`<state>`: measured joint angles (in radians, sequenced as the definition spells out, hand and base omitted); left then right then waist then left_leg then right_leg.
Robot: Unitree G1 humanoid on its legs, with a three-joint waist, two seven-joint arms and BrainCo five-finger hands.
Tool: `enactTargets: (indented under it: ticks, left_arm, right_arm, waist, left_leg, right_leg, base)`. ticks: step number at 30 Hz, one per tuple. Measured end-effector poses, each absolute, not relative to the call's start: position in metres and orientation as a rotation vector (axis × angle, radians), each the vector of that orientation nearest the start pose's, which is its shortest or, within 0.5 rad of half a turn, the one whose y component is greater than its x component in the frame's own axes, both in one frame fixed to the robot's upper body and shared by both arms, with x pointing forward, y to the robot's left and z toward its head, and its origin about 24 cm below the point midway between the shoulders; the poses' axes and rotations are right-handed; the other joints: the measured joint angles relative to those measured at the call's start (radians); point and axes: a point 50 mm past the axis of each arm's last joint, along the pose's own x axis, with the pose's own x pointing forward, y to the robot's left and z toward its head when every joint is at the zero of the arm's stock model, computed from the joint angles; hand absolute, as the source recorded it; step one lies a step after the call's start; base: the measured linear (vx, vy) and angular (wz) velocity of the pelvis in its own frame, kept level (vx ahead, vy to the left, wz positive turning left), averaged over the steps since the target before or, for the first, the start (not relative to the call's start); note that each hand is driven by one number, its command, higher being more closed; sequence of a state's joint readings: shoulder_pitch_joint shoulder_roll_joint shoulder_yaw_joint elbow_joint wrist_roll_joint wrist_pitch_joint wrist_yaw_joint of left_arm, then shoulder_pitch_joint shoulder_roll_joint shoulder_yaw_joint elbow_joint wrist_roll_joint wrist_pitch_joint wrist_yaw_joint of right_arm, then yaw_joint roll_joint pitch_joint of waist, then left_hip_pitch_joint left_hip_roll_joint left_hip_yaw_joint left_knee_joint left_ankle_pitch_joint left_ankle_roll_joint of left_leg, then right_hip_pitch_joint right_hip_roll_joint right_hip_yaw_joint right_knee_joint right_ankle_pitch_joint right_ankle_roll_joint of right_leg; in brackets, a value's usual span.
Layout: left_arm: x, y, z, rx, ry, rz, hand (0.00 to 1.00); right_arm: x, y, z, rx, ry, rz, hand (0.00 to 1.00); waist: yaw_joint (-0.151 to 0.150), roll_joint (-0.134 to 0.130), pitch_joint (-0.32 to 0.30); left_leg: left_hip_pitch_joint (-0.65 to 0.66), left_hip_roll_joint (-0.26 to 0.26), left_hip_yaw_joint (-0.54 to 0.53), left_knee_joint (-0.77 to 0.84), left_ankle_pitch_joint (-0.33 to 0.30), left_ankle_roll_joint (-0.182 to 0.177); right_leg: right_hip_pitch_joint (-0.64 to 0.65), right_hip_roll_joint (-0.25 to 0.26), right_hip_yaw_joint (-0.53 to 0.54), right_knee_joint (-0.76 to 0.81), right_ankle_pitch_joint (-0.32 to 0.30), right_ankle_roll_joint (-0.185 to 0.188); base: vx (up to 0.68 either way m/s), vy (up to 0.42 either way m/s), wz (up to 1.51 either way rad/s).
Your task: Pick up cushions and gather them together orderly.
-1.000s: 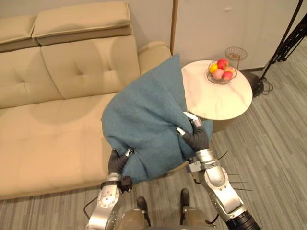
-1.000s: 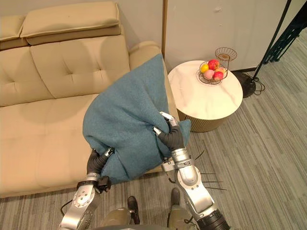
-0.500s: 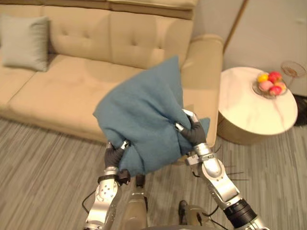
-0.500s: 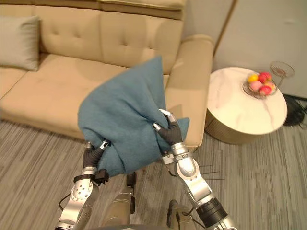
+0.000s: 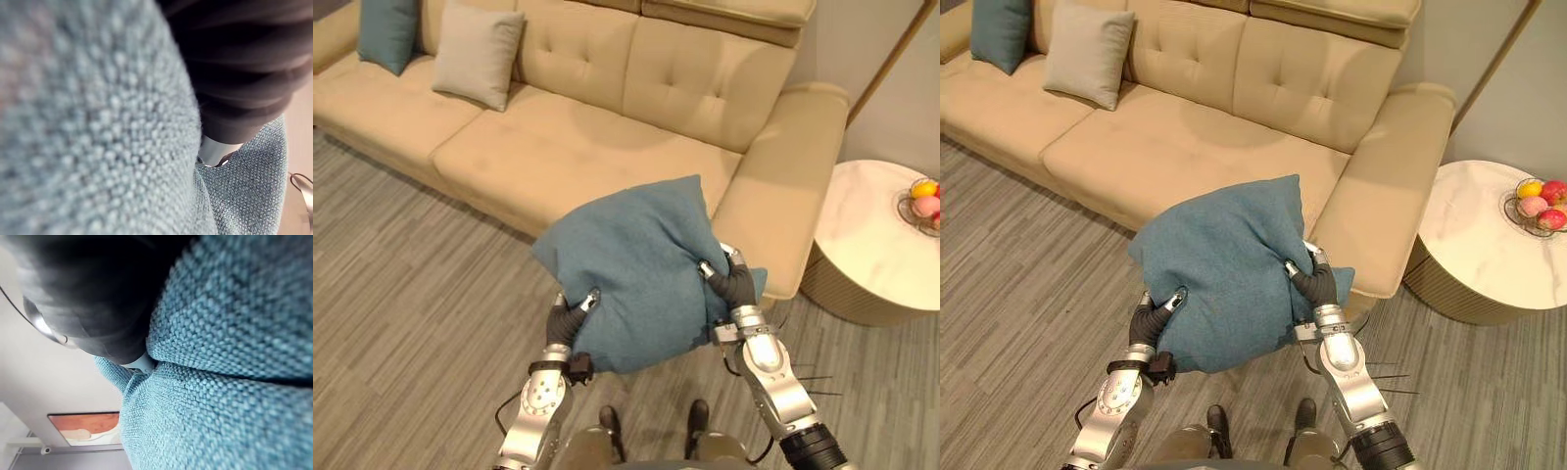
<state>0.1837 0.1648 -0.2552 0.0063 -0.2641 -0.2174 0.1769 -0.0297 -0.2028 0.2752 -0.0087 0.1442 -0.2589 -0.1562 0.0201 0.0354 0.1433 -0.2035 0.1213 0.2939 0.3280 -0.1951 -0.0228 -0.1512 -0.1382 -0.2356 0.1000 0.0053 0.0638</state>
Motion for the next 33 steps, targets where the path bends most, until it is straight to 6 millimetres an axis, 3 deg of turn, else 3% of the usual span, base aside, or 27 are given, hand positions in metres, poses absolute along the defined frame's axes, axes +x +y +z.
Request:
enactTargets:
  ticks: [3, 5, 6, 9, 10, 11, 12, 13, 14, 15, 16, 17, 18, 19, 21, 22, 23, 26, 27, 30, 32, 33]
  left_arm:
    - [0.208, 0.141, 0.013, -0.137, 0.033, 0.0, 1.0]
    - [0.204, 0.142, 0.011, -0.135, 0.042, 0.004, 1.0]
    - [0.203, 0.142, 0.01, -0.135, 0.047, 0.006, 1.0]
    - [0.202, 0.142, 0.01, -0.126, 0.045, 0.003, 1.0]
    - [0.202, 0.142, 0.01, -0.127, 0.046, 0.001, 1.0]
    - [0.203, 0.142, 0.01, -0.126, 0.045, 0.0, 1.0]
    - [0.204, 0.141, 0.01, -0.125, 0.045, -0.005, 1.0]
    - [0.204, 0.14, 0.01, -0.125, 0.046, -0.006, 1.0]
    - [0.203, 0.14, 0.008, -0.115, 0.057, -0.014, 1.0]
    - [0.203, 0.139, 0.006, -0.113, 0.064, -0.019, 1.0]
    - [0.202, 0.135, 0.001, -0.125, 0.083, -0.016, 1.0]
    - [0.203, 0.135, 0.001, -0.122, 0.085, -0.016, 1.0]
    - [0.204, 0.136, 0.001, -0.122, 0.082, -0.015, 1.0]
    - [0.204, 0.136, 0.001, -0.123, 0.084, -0.018, 1.0]
    - [0.201, 0.134, -0.009, -0.128, 0.124, -0.032, 1.0]
    - [0.2, 0.134, -0.01, -0.13, 0.129, -0.033, 1.0]
    - [0.2, 0.133, -0.01, -0.134, 0.129, -0.032, 1.0]
    - [0.2, 0.133, -0.01, -0.138, 0.127, -0.031, 1.0]
    - [0.2, 0.133, -0.01, -0.139, 0.129, -0.03, 1.0]
    - [0.198, 0.131, -0.012, -0.148, 0.137, -0.027, 1.0]
    - [0.198, 0.13, -0.012, -0.152, 0.136, -0.022, 1.0]
    - [0.197, 0.13, -0.012, -0.151, 0.136, -0.019, 1.0]
  right_arm:
    - [0.246, -0.127, 0.063, -0.005, -0.23, 0.128, 1.0]
    - [0.244, -0.127, 0.057, -0.005, -0.204, 0.126, 1.0]
    - [0.244, -0.127, 0.055, -0.005, -0.192, 0.125, 1.0]
    - [0.243, -0.127, 0.052, -0.006, -0.181, 0.129, 1.0]
    - [0.244, -0.129, 0.052, -0.015, -0.18, 0.136, 1.0]
    - [0.243, -0.13, 0.051, -0.023, -0.178, 0.142, 1.0]
    - [0.243, -0.131, 0.051, -0.029, -0.176, 0.141, 1.0]
    - [0.243, -0.132, 0.051, -0.031, -0.175, 0.142, 1.0]
    - [0.241, -0.133, 0.048, -0.034, -0.164, 0.139, 1.0]
    - [0.239, -0.134, 0.046, -0.035, -0.154, 0.136, 1.0]
    - [0.237, -0.138, 0.043, -0.047, -0.139, 0.132, 1.0]
    - [0.235, -0.139, 0.041, -0.044, -0.126, 0.128, 1.0]
    - [0.236, -0.139, 0.041, -0.043, -0.128, 0.128, 1.0]
    - [0.236, -0.139, 0.041, -0.044, -0.127, 0.128, 1.0]
    - [0.232, -0.142, 0.037, -0.045, -0.106, 0.119, 1.0]
    - [0.231, -0.142, 0.036, -0.044, -0.103, 0.116, 1.0]
    - [0.23, -0.143, 0.036, -0.043, -0.104, 0.114, 1.0]
    - [0.23, -0.143, 0.037, -0.042, -0.106, 0.112, 1.0]
    - [0.23, -0.143, 0.037, -0.042, -0.105, 0.111, 1.0]
    - [0.229, -0.145, 0.036, -0.05, -0.1, 0.104, 1.0]
    - [0.229, -0.146, 0.036, -0.052, -0.099, 0.101, 1.0]
    - [0.229, -0.146, 0.036, -0.052, -0.099, 0.1, 1.0]
  waist:
    - [-0.011, -0.006, -0.002]
    - [-0.028, -0.006, -0.002]
    - [-0.032, -0.002, -0.002]
    - [-0.038, -0.004, -0.003]
    - [-0.047, 0.0, -0.001]
    - [-0.064, 0.002, -0.001]
    - [-0.074, -0.005, -0.001]
    - [-0.075, -0.008, -0.002]
    - [-0.088, -0.035, -0.015]
    - [-0.095, -0.038, -0.023]
    - [-0.097, 0.001, -0.039]
    - [-0.097, 0.042, -0.061]
    - [-0.093, 0.05, -0.061]
    - [-0.087, 0.052, -0.06]
    - [-0.066, 0.051, -0.059]
    - [-0.063, 0.05, -0.058]
    - [-0.06, 0.05, -0.058]
    - [-0.059, 0.048, -0.056]
    - [-0.056, 0.047, -0.055]
    - [-0.054, 0.045, -0.047]
    - [-0.052, 0.053, -0.045]
    - [-0.05, 0.061, -0.045]
  left_leg:
    - [-0.005, -0.035, -0.017, 0.051, -0.054, 0.03]
    - [0.031, -0.072, -0.048, 0.061, -0.08, 0.078]
    - [0.046, -0.072, -0.06, 0.06, -0.085, 0.084]
    - [0.103, -0.066, -0.104, 0.034, -0.111, 0.069]
    - [0.133, -0.059, -0.118, 0.009, -0.117, 0.059]
    - [0.17, -0.054, -0.128, -0.018, -0.113, 0.037]
    - [0.212, -0.058, -0.137, -0.039, -0.124, 0.011]
    - [0.226, -0.06, -0.139, -0.044, -0.127, 0.005]
    - [0.292, -0.079, -0.15, -0.066, -0.151, -0.034]
    - [0.317, -0.082, -0.162, -0.076, -0.161, -0.051]
    - [0.332, -0.052, -0.176, -0.06, -0.174, -0.075]
    - [0.265, 0.015, -0.179, 0.085, -0.162, -0.132]
    - [0.204, 0.055, -0.176, 0.227, -0.13, -0.182]
    - [0.162, 0.079, -0.175, 0.337, -0.103, -0.208]
    - [0.083, 0.159, -0.124, 0.671, -0.083, -0.198]
    - [0.073, 0.17, -0.102, 0.712, -0.09, -0.184]
    - [0.049, 0.183, -0.048, 0.743, -0.116, -0.134]
    - [-0.02, 0.176, 0.014, 0.602, -0.172, -0.036]
    - [-0.032, 0.168, 0.004, 0.548, -0.174, -0.033]
    - [-0.061, 0.116, -0.134, 0.265, -0.157, -0.063]
    - [-0.036, 0.098, -0.224, 0.066, -0.098, -0.13]
    - [-0.02, 0.104, -0.229, 0.016, -0.06, -0.122]
  right_leg:
    - [-0.068, -0.054, 0.025, 0.205, -0.113, -0.006]
    - [-0.158, -0.103, 0.078, 0.463, -0.123, -0.033]
    - [-0.17, -0.106, 0.077, 0.499, -0.137, -0.042]
    - [-0.214, -0.043, 0.078, 0.447, -0.181, -0.033]
    - [-0.24, -0.004, 0.072, 0.368, -0.165, -0.029]
    - [-0.256, 0.029, 0.064, 0.248, -0.107, -0.035]
    - [-0.259, 0.044, 0.045, 0.123, -0.028, -0.038]
    - [-0.259, 0.047, 0.043, 0.097, -0.009, -0.037]
    - [-0.259, 0.045, 0.038, 0.041, 0.085, -0.091]
    - [-0.257, 0.039, 0.043, 0.066, 0.171, -0.121]
    - [-0.272, 0.06, 0.021, 0.131, 0.155, -0.135]
    - [-0.268, 0.107, -0.002, 0.15, 0.103, -0.147]
    - [-0.245, 0.142, 0.004, 0.134, 0.086, -0.15]
    - [-0.223, 0.164, 0.011, 0.115, 0.087, -0.156]
    - [-0.085, 0.237, 0.055, 0.02, 0.083, -0.176]
    - [-0.054, 0.247, 0.074, -0.001, 0.081, -0.178]
    - [-0.005, 0.261, 0.115, -0.038, 0.07, -0.173]
    - [0.056, 0.263, 0.215, -0.089, 0.065, -0.172]
    - [0.063, 0.261, 0.237, -0.088, 0.061, -0.17]
    - [0.11, 0.242, 0.328, -0.081, 0.044, -0.147]
    - [0.121, 0.236, 0.39, -0.049, 0.018, -0.106]
    - [0.126, 0.238, 0.4, -0.046, 0.01, -0.093]
  base:
    - [0.04, 0.139, 0.16]
    - [0.15, 0.122, 0.42]
    - [0.22, 0.082, 0.42]
    - [0.26, 0.002, 0.38]
    - [0.33, -0.077, 0.43]
    - [0.56, -0.154, 0.58]
    - [0.44, -0.124, 0.48]
    - [0.59, -0.199, 0.5]
    - [0.42, -0.172, 0.44]
    - [0.52, -0.227, 0.45]
    - [0.51, -0.23, 0.21]
    - [0.6, -0.272, -0.05]
    - [0.6, -0.258, -0.22]
    - [0.48, -0.225, -0.52]
    - [0.44, -0.169, -0.76]
    - [0.41, -0.106, -0.81]
    - [0.31, -0.06, -0.65]
    - [0.33, -0.007, -0.86]
    - [0.27, 0.075, -0.9]
    - [0.27, 0.181, -0.98]
    - [0.21, 0.277, -1.2]
    - [0.14, 0.314, -1.22]
